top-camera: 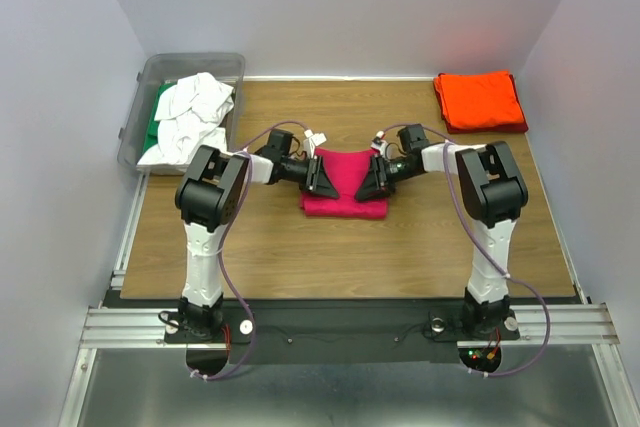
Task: Fold and stack the t-shirts
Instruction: Fold the tshirt
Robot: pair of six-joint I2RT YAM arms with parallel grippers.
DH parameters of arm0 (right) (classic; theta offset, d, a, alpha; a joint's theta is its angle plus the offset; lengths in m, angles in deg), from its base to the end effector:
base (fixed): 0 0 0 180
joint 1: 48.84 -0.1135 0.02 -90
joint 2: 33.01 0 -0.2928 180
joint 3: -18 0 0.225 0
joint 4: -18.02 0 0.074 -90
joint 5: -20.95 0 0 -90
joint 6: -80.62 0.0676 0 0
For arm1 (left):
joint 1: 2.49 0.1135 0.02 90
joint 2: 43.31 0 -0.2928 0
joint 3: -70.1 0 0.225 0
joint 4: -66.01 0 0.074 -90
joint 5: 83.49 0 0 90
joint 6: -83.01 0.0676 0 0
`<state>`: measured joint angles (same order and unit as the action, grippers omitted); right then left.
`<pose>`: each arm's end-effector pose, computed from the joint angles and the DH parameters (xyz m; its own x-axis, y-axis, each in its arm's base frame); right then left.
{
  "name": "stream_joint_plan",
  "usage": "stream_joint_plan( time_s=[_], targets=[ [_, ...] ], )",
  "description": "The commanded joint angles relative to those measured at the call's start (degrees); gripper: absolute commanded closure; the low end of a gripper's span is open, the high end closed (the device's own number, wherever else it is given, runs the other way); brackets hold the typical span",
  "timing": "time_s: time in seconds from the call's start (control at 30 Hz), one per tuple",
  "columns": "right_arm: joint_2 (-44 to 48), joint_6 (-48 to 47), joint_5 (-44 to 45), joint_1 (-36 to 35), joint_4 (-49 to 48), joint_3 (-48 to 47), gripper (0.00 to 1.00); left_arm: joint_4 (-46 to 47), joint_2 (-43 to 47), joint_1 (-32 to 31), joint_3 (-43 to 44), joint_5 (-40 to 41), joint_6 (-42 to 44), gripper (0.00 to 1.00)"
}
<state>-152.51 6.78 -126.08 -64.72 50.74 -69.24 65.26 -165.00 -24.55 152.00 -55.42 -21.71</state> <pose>0.3705 0.1644 0.1479 -0.9736 -0.1195 -0.1946 -0.2282 0.4785 0.8479 0.3734 -0.2157 0.1499 -0.7854 0.1893 -0.5893 0.6189 0.2402 -0.7478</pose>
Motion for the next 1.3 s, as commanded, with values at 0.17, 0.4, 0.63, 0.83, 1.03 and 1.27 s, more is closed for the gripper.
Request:
stream_joint_plan(
  time_s=[0.17, 0.4, 0.63, 0.83, 1.03, 1.27],
  targets=[
    [6.01, -2.37, -2.53, 5.07, 1.20, -2.24, 0.68, -14.62, 8.64, 1.24, 2.21, 0.76, 20.83, 0.67],
    [13.42, 1.24, -6.69, -0.80, 0.85, 2.06, 0.67, -16.83, 17.98, -2.54, -2.89, -4.60, 21.40, 0.65],
    [4.56, -2.27, -5.98, -2.75, 0.76, 4.18, 0.68, -16.83, 9.12, -0.10, -5.08, -4.08, 21.13, 0.65],
    [-0.20, -6.40, -1.07, -0.74, 1.29, 5.93, 0.69, -17.44, -0.46, 6.05, -3.68, -1.00, 19.21, 0.65],
    [1.72, -8.60, 0.88, 1.82, 3.83, 5.06, 0.70, -21.55, 2.84, 6.68, -2.98, -1.87, 22.00, 0.65],
    [19.02, -7.64, -4.15, 2.78, 7.35, 3.21, 0.65, -32.99, 17.78, 3.88, 3.16, 1.79, 33.43, 0.59]
  ],
)
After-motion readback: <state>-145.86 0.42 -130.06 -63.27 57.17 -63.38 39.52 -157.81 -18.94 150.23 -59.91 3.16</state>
